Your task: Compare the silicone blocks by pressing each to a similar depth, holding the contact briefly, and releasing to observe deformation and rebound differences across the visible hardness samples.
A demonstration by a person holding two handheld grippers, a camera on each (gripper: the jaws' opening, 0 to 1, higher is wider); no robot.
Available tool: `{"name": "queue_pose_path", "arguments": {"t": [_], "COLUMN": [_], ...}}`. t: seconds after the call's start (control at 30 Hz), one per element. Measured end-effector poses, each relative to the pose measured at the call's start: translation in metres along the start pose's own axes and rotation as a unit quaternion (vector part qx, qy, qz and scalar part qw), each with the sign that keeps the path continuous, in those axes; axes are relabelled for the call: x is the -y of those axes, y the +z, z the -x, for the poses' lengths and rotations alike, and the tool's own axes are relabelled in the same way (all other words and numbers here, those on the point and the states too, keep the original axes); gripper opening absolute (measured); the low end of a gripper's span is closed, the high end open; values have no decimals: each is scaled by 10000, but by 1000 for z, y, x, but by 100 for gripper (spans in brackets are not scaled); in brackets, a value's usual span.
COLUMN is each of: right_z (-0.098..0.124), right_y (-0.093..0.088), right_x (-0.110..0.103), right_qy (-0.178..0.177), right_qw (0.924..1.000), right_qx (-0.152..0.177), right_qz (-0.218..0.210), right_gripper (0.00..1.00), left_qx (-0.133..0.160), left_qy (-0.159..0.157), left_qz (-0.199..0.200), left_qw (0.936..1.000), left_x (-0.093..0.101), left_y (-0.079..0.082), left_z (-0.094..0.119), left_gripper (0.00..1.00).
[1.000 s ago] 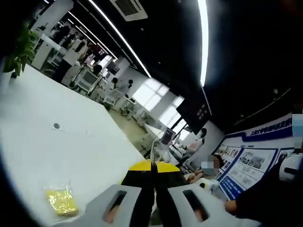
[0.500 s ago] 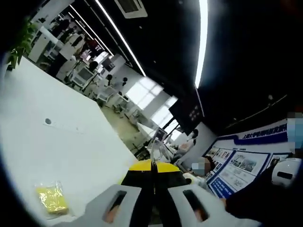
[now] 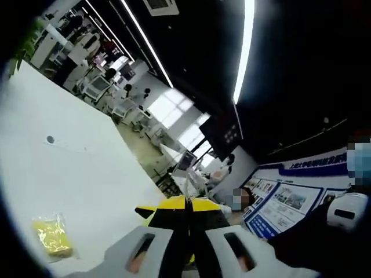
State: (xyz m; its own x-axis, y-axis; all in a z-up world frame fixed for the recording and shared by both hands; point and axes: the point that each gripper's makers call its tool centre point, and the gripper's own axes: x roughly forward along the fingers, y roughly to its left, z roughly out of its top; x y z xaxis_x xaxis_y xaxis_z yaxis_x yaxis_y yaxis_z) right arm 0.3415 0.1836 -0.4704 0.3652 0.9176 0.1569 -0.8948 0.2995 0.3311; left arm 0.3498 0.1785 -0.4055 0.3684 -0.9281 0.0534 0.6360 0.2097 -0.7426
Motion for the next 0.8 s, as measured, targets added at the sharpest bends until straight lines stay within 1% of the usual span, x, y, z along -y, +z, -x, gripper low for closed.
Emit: {"name": "queue_pose_path", "arguments": {"t": [0.03, 0.13, 0.17, 0.23, 0.3, 0.37, 0.4, 0.43, 0.47, 0.5, 0.57, 0.63, 0.67, 0.8], "right_z": [-3, -9, -11, -15, -20, -22, -23, -23, -24, -25, -27, -28, -29, -30], "right_y": [3, 5, 5, 0, -2, 6, 7, 8, 7, 7, 4, 4, 3, 0], "right_x": [-2, -5, -6, -10, -17, -23, -21, -22, -24, -25, -26, -28, -28, -28], "right_qy": [54, 238, 308, 463, 611, 742, 710, 755, 812, 830, 859, 860, 830, 791], "right_qw": [9999, 9993, 9990, 9983, 9976, 9965, 9968, 9966, 9963, 9963, 9960, 9962, 9963, 9964], "right_qx": [81, 153, 157, 62, -30, 110, 110, 128, 84, 55, -57, -82, -122, -246], "right_qz": [-55, -231, -271, -349, -316, -360, -339, -316, -256, -218, -232, -150, -190, -160], "right_gripper": [67, 62, 59, 52, 47, 40, 37, 34, 33, 30, 27, 24, 22, 18], "left_qx": [11, 38, 53, 111, 162, 196, 222, 227, 302, 327, 364, 371, 392, 378], "left_qy": [-10, -81, -107, -138, -165, -171, -180, -181, -175, -207, -165, -213, -169, -172], "left_qz": [17, 70, 103, 134, 204, 232, 244, 251, 303, 322, 292, 162, 60, -79], "left_qw": [10000, 9999, 9999, 9998, 9995, 9994, 9993, 9993, 9989, 9987, 9988, 9990, 9991, 9991], "left_x": [1, 2, 3, 3, 3, 3, 3, 2, 1, 1, -2, -1, -1, -3], "left_y": [-1, -2, -3, -3, -4, -4, -4, -4, -2, -2, -2, -2, -2, -3], "left_z": [1, 3, 3, 4, 6, 8, 9, 11, 13, 13, 15, 17, 18, 20], "left_gripper": [0, 0, 0, 0, 0, 0, 0, 0, 0, 0, 0, 0, 0, 0]}}
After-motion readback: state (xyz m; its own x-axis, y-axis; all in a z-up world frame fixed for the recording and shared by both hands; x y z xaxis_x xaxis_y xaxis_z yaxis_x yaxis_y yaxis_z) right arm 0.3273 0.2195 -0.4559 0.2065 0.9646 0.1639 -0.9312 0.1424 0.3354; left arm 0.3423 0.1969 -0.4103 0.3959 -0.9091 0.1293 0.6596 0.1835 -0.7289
